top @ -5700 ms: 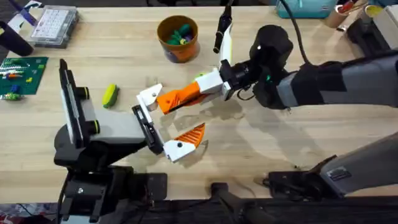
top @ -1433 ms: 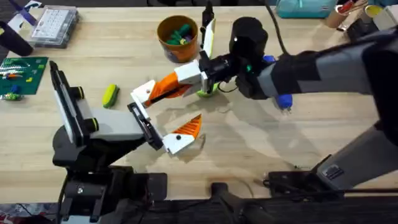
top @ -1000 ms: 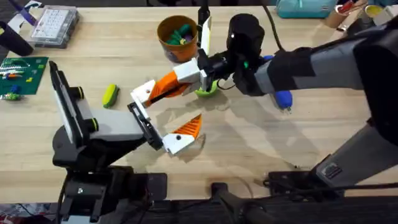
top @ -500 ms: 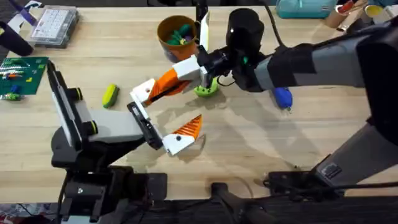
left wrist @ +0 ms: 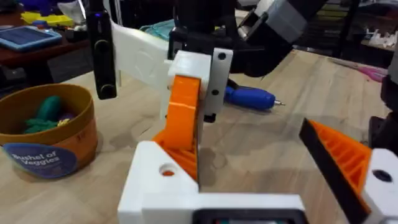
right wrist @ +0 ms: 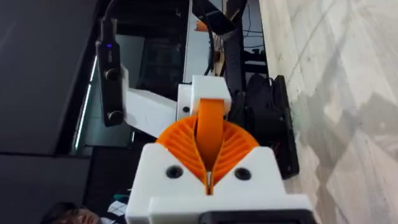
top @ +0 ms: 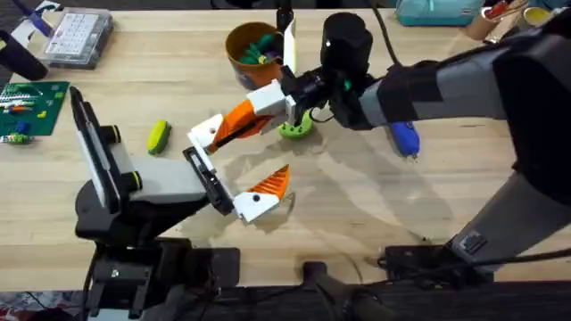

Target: Pick up the gripper from the table and insert it into the empty holder that is missing its gripper. Then pick up a screw, insert it into the mounting hole, and use the screwdriver to tighten it. Finally, clean up the table by picking up the vegetable and placing it into the bucket.

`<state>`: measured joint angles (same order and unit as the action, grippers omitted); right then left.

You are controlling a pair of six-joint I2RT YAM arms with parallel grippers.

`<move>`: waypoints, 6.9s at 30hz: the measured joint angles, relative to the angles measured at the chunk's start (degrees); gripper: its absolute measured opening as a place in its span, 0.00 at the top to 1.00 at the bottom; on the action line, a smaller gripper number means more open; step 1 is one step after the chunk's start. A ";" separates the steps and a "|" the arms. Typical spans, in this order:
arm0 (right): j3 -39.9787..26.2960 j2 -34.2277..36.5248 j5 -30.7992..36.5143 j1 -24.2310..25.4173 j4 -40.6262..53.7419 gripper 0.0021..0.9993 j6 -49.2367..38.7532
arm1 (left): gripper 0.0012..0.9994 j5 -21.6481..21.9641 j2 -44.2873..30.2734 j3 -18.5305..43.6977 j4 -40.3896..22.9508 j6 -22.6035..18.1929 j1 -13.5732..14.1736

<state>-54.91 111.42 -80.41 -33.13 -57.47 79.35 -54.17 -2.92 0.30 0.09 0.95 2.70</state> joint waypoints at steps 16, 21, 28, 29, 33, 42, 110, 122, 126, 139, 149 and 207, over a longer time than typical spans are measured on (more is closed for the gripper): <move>-1.46 0.22 -1.50 -0.17 0.11 0.99 -0.11 | 0.01 0.05 -0.02 0.00 0.80 -0.09 -0.02; -1.51 0.22 -1.50 -0.19 0.13 0.99 -0.11 | 0.01 0.15 -0.02 0.02 0.80 -0.11 -0.02; -1.51 0.21 -1.50 -0.19 0.13 0.99 -0.11 | 0.01 0.15 0.00 0.02 0.80 -0.11 -0.02; -1.51 0.19 -1.50 -0.19 0.13 0.99 -0.11 | 0.01 0.15 0.00 0.02 0.80 -0.11 -0.02; -1.51 0.21 -1.50 -0.19 0.13 0.99 -0.11 | 0.01 0.15 0.00 0.02 0.80 -0.11 -0.02; -1.51 0.21 -1.48 -0.19 0.13 0.99 -0.11 | 0.01 0.15 -0.02 0.02 0.80 -0.11 -0.02; -3.24 0.19 -0.23 -1.22 -0.72 0.00 0.15 | 0.01 -3.53 -0.02 0.00 -1.04 0.87 0.66; -3.24 0.19 -0.25 1.22 -1.20 0.00 1.09 | 0.01 -3.53 -0.02 -0.02 -1.04 0.87 0.66; -3.24 0.19 -0.91 1.86 -1.22 0.00 1.20 | 0.01 -3.53 -0.02 -0.02 -1.04 0.87 0.66; -2.98 -4.95 -2.62 12.31 -2.89 0.00 2.67 | 0.01 -3.53 -0.02 -0.02 -1.04 0.87 0.66; -2.90 -7.89 8.16 21.35 -4.05 0.00 -5.67 | 0.01 -3.55 0.00 -0.02 -1.04 0.87 0.66; -15.72 -22.77 76.75 6.88 102.40 0.00 -78.95 | 0.01 -3.74 -0.02 -0.01 -0.99 0.87 0.66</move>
<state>-70.63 88.65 -3.66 -26.25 44.93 0.40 -57.91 -2.94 0.28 -0.91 1.83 3.36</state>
